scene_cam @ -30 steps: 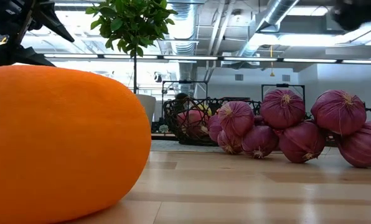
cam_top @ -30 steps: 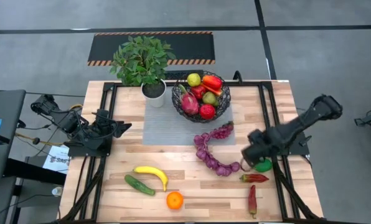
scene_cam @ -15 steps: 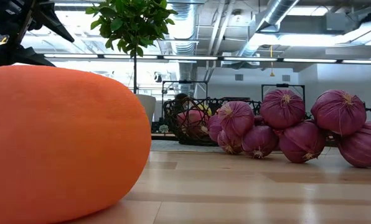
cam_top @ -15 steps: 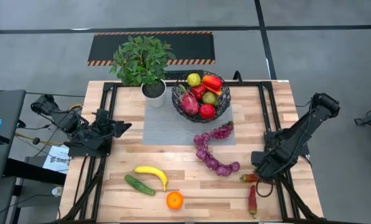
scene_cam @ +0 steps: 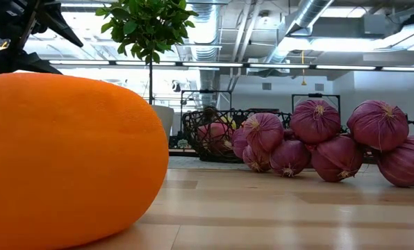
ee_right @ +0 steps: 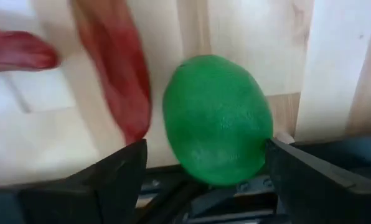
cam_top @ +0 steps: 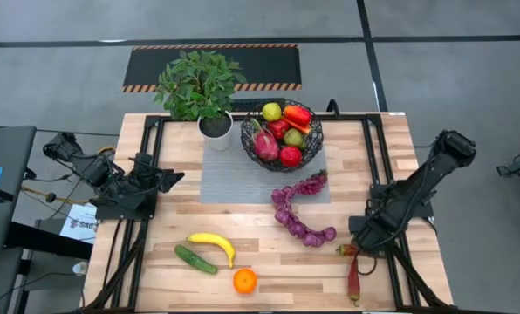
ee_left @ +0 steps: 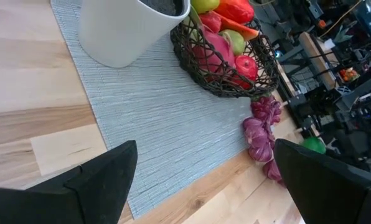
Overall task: Build produce basket
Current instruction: Put the green lime into the black wire basket
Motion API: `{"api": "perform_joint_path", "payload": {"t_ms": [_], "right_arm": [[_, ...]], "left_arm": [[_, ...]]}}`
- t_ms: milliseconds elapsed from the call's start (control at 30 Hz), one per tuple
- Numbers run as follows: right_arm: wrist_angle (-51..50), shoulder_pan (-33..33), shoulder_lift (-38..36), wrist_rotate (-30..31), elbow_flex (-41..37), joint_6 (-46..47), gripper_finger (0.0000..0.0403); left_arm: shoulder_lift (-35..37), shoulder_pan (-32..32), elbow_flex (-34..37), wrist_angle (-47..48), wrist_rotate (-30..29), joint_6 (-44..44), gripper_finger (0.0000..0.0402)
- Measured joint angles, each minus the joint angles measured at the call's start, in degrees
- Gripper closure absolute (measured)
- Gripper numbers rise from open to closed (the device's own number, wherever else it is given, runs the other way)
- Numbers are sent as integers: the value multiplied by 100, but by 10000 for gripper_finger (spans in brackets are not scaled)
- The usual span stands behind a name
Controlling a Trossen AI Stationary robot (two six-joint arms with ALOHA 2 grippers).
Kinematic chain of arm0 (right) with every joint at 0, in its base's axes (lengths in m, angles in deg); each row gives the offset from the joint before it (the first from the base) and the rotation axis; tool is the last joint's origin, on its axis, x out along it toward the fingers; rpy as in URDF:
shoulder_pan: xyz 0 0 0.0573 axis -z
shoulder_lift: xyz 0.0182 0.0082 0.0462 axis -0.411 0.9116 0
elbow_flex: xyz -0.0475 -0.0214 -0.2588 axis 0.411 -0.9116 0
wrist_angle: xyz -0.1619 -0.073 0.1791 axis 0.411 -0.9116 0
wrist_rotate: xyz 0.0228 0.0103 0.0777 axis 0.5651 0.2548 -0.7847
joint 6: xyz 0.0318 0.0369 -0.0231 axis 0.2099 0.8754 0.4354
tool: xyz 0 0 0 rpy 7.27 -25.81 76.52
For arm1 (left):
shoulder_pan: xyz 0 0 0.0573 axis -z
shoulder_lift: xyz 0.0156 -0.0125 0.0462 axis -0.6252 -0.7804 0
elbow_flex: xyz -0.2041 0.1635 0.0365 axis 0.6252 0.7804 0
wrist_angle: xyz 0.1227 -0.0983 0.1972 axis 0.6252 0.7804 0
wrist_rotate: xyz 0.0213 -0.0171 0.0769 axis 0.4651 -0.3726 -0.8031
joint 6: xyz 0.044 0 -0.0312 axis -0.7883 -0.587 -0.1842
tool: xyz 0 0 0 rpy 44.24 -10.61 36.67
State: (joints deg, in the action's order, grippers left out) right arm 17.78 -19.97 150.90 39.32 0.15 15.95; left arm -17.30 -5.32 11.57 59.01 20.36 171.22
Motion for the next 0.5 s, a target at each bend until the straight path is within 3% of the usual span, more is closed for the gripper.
{"api": "perform_joint_path", "payload": {"t_ms": [267,500], "right_arm": [[669,75,9,30,-383,146,71],[762,318,-35,92,-277,507,140]], "left_arm": [[0,0,0,-1,-16,89,38],[0,-1,0,-2,-20,91,38]]}}
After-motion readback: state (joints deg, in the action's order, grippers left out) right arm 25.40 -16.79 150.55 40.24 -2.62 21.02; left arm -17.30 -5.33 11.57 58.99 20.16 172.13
